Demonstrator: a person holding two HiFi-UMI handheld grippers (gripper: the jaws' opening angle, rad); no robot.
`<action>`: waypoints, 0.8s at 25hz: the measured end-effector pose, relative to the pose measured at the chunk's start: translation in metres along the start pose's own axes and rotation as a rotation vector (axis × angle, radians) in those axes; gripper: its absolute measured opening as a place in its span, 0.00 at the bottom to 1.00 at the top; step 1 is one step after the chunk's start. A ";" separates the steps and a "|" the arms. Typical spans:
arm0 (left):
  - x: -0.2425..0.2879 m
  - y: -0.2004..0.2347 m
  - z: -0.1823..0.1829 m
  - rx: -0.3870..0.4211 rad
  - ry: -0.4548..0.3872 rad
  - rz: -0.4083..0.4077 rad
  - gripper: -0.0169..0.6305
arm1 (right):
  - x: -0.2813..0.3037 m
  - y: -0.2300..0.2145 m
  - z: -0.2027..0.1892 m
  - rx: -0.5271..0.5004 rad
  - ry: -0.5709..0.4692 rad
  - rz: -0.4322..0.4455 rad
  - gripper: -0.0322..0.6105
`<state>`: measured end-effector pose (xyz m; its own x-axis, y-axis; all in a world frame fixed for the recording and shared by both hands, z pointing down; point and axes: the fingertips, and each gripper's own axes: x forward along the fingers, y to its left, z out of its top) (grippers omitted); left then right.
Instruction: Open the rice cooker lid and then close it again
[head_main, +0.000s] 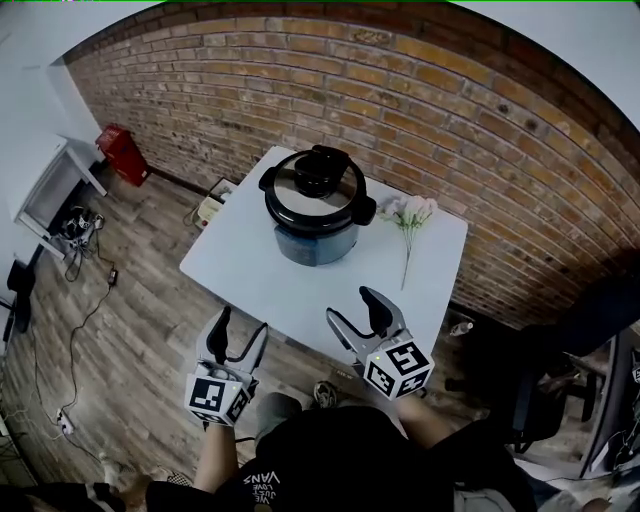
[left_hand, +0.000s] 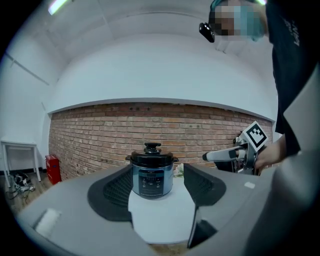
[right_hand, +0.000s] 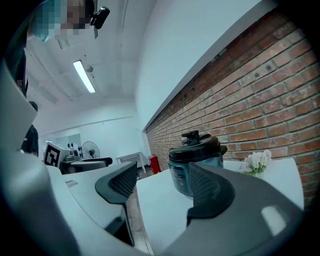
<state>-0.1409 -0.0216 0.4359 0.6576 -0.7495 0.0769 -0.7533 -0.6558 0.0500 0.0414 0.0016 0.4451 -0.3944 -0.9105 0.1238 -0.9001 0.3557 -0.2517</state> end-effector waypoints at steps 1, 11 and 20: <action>0.005 0.004 0.000 0.000 0.003 -0.002 0.48 | 0.005 -0.002 0.000 0.002 0.002 -0.003 0.54; 0.063 0.063 0.004 0.006 0.017 -0.141 0.48 | 0.053 -0.016 0.004 0.023 -0.020 -0.148 0.54; 0.121 0.112 0.011 0.040 0.040 -0.395 0.48 | 0.101 -0.014 0.012 0.060 -0.076 -0.367 0.54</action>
<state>-0.1455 -0.1864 0.4396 0.8947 -0.4356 0.0987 -0.4413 -0.8962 0.0450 0.0163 -0.0976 0.4492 -0.0311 -0.9890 0.1448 -0.9655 -0.0077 -0.2602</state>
